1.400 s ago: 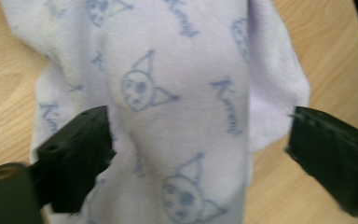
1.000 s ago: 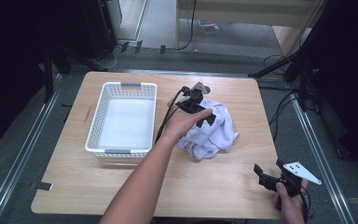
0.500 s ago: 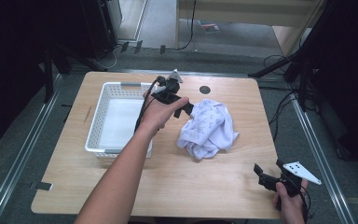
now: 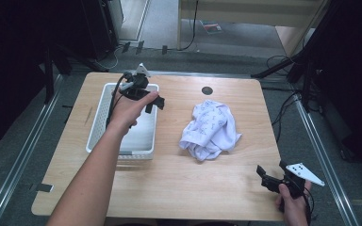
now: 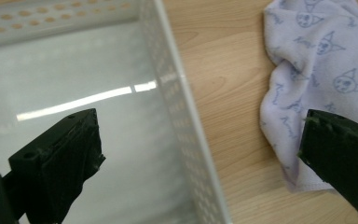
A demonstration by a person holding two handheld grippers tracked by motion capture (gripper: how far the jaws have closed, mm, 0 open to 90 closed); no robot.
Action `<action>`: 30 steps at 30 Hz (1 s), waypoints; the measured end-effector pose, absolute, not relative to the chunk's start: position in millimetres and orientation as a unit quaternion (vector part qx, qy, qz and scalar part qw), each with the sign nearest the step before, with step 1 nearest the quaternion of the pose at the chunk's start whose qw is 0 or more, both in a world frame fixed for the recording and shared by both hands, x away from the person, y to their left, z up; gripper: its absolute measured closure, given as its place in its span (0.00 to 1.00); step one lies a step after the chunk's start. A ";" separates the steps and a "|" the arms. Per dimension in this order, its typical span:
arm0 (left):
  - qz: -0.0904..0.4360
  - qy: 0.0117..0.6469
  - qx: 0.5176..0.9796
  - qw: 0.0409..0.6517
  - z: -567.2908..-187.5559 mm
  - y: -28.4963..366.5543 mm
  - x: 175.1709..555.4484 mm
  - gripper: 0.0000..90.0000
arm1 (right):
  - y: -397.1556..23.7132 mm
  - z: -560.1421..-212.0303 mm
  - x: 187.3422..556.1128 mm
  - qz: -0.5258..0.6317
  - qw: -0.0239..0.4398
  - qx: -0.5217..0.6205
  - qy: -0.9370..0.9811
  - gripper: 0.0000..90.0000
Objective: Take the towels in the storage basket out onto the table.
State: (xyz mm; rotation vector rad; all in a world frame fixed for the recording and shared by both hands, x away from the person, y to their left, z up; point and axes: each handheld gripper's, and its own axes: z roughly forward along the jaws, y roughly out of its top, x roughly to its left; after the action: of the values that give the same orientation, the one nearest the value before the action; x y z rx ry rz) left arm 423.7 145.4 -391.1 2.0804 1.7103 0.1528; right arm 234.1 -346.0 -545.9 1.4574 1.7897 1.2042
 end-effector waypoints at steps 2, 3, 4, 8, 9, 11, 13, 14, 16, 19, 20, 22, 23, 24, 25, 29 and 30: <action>0.058 0.625 0.747 0.220 -391.0 158.0 422.2 0.00 | -345.9 -545.9 234.1 0.445 0.266 0.540 0.663 0.05; 0.060 0.627 0.745 0.221 -391.0 163.0 421.4 0.00 | -345.9 -545.9 234.1 0.445 0.267 0.540 0.663 0.05; 0.061 0.632 0.740 0.221 -390.5 171.4 420.2 0.00 | -345.8 -545.9 234.2 0.445 0.267 0.540 0.663 0.05; 0.070 0.645 0.729 0.217 -390.7 196.1 415.3 0.00 | -345.8 -545.9 234.2 0.445 0.267 0.541 0.663 0.05; 0.071 0.649 0.725 0.217 -390.7 202.8 413.8 0.00 | -345.8 -545.9 234.2 0.445 0.267 0.541 0.663 0.05; 0.075 0.655 0.721 0.215 -391.1 215.6 410.7 0.00 | -345.8 -546.0 234.3 0.445 0.267 0.540 0.663 0.05; 0.075 0.660 0.714 0.220 -391.0 227.3 406.9 0.00 | -345.7 -545.9 234.3 0.444 0.267 0.541 0.663 0.05; 0.078 0.662 0.712 0.220 -391.5 232.4 404.7 0.00 | -345.7 -546.0 234.3 0.444 0.267 0.541 0.663 0.05; 0.078 0.665 0.709 0.221 -392.5 243.0 400.5 0.00 | -345.6 -545.9 234.3 0.443 0.267 0.541 0.663 0.05; 0.079 0.671 0.703 0.224 -395.5 258.3 393.2 0.00 | -345.4 -546.0 234.4 0.442 0.268 0.541 0.663 0.05; 0.079 0.671 0.701 0.227 -396.6 263.1 390.5 0.00 | -345.3 -545.9 234.3 0.442 0.268 0.542 0.663 0.05; 0.078 0.675 0.695 0.235 -398.5 271.9 384.7 0.00 | -345.2 -545.9 234.4 0.442 0.268 0.542 0.663 0.05; 0.077 0.675 0.693 0.240 -398.9 276.4 381.5 0.00 | -345.1 -545.9 234.4 0.442 0.268 0.542 0.663 0.05; 0.076 0.676 0.690 0.245 -399.4 280.7 378.3 0.00 | -345.1 -545.9 234.4 0.442 0.268 0.542 0.663 0.05; 0.077 0.677 0.689 0.247 -399.8 284.5 374.8 0.00 | -345.1 -546.0 234.4 0.441 0.268 0.542 0.663 0.05; 0.080 0.680 0.681 0.258 -401.4 300.4 357.7 0.00 | -345.2 -546.0 234.4 0.441 0.268 0.542 0.663 0.05; 0.081 0.680 0.681 0.259 -401.7 303.5 354.3 0.00 | -345.1 -546.0 234.5 0.441 0.268 0.543 0.663 0.05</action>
State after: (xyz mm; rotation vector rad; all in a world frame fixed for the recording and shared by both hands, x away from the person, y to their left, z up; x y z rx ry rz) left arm 354.3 303.5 -401.7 1.8456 1.8425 0.2190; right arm 234.5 -345.1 -546.0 1.4644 1.7872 1.1901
